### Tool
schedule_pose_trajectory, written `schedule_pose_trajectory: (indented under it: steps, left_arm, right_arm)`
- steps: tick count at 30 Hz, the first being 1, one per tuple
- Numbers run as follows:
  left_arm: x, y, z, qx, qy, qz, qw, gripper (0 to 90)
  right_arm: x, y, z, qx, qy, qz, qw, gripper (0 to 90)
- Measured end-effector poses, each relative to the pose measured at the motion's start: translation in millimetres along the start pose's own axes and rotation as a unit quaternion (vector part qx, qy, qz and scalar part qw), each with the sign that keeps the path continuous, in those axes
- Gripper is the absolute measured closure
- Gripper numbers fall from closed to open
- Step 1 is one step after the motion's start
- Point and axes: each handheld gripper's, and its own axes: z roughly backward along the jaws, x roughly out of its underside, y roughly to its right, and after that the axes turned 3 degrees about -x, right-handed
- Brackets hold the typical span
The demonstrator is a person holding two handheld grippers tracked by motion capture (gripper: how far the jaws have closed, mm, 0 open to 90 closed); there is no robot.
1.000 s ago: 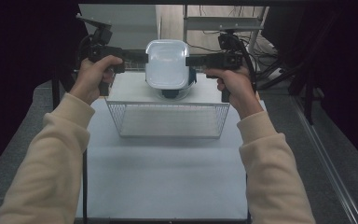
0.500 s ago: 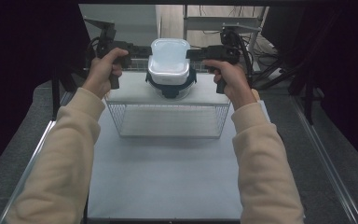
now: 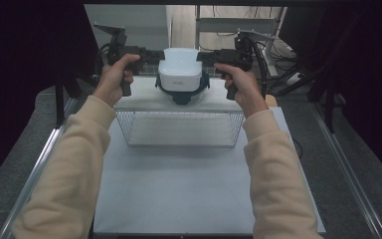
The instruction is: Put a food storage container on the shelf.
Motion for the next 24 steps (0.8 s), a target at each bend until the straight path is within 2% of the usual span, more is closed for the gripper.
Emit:
schedule_pose_trajectory:
  steps: [1,2,5,6,7,9,10,11,16,21,24]
  left_arm:
    - [1.3,4.7,3.9,-0.008,0.016,-0.013,0.9997,51.1]
    - [2.4,9.3,8.1,-0.01,0.022,-0.028,0.9993,47.6]
    - [9.4,24.6,22.1,-0.021,0.028,-0.073,0.9967,41.6]
    - [14.4,30.0,27.8,-0.026,0.027,-0.094,0.9949,39.4]
    - [16.7,32.3,30.0,-0.031,0.026,-0.102,0.994,37.9]
    - [28.7,40.1,40.0,-0.052,0.022,-0.134,0.9894,35.4]
    - [36.4,43.2,46.1,-0.061,0.022,-0.151,0.9863,34.2]
    - [41.3,44.7,49.8,-0.065,0.024,-0.159,0.9849,33.4]
    - [79.4,46.7,72.6,-0.077,0.024,-0.194,0.9778,31.0]
    - [121.4,40.0,84.2,-0.088,0.012,-0.214,0.9727,29.6]
    - [143.8,33.6,86.1,-0.093,0.002,-0.221,0.9708,29.5]
  right_arm:
    - [0.7,-2.1,1.6,0.003,0.007,0.009,0.9999,45.3]
    - [1.8,-5.4,4.5,0.011,0.013,0.025,0.9995,39.6]
    - [6.3,-13.4,15.5,0.024,0.025,0.068,0.9971,34.8]
    - [9.9,-17.3,21.6,0.023,0.025,0.09,0.9953,33.8]
    - [14.5,-20.8,28.7,0.021,0.028,0.111,0.9932,33.1]
    - [21.9,-24.4,38.6,0.015,0.027,0.132,0.9908,32.0]
    - [26.5,-26.1,44.2,0.014,0.026,0.145,0.989,31.5]
    - [32.8,-28.6,51.7,0.021,0.024,0.164,0.986,31.0]
    - [62.4,-33.3,78.2,0.034,0.013,0.209,0.9773,30.2]
    - [99.3,-34.4,99.2,0.051,0.004,0.253,0.9661,29.9]
    - [120.7,-30.0,107.6,0.056,-0.001,0.264,0.9628,29.9]
